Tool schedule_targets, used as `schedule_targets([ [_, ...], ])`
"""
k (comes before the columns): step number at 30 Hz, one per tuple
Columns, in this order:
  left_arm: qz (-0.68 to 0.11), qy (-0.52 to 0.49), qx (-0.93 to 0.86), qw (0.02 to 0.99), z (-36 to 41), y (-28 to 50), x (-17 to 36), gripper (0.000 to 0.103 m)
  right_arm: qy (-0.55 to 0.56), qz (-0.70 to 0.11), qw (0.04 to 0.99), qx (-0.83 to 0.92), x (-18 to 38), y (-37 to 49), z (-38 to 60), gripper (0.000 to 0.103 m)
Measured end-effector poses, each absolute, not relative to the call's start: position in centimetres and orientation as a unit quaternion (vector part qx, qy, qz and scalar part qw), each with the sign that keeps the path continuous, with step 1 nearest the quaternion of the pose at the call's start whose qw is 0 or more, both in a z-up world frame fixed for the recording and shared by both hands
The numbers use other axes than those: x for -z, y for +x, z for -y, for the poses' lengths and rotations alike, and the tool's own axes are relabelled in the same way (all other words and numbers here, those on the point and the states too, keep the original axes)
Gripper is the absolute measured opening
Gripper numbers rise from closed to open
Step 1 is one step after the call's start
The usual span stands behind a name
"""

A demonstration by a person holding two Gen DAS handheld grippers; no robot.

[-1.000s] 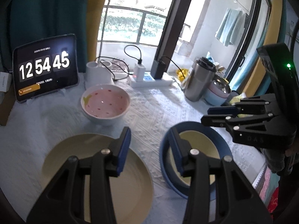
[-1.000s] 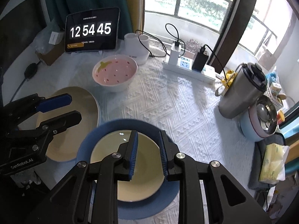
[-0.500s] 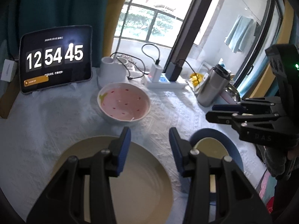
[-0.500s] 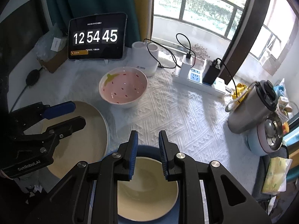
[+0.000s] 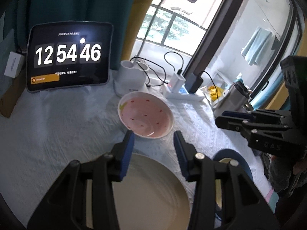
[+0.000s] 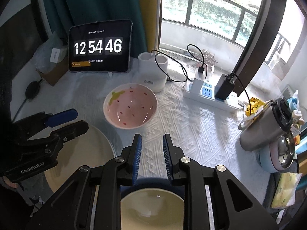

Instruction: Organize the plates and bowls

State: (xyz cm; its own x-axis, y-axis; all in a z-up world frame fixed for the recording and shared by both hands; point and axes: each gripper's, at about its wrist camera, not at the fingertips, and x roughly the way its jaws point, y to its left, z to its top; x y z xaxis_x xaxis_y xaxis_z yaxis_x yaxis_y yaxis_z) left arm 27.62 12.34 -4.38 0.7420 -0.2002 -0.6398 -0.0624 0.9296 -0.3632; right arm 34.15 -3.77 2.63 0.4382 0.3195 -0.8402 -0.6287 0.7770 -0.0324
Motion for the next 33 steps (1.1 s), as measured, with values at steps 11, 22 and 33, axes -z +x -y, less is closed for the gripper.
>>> schedule_targets([
  [11,-0.362,-0.206,0.008,0.909,-13.5,30.0,5.4,0.044,-0.151,-0.472,0.825,-0.272,-0.5,37.6,2.4,0.024],
  [22,-0.385,-0.252,-0.004,0.888,-15.0,32.2,7.8,0.044,-0.113,-0.517,0.809,-0.257,2.8,41.5,1.5,0.024],
  [33,-0.405,-0.272,-0.031,0.872,-15.8,33.7,9.8,0.044,-0.114,-0.539,0.794,-0.258,4.9,43.7,-1.2,0.024],
])
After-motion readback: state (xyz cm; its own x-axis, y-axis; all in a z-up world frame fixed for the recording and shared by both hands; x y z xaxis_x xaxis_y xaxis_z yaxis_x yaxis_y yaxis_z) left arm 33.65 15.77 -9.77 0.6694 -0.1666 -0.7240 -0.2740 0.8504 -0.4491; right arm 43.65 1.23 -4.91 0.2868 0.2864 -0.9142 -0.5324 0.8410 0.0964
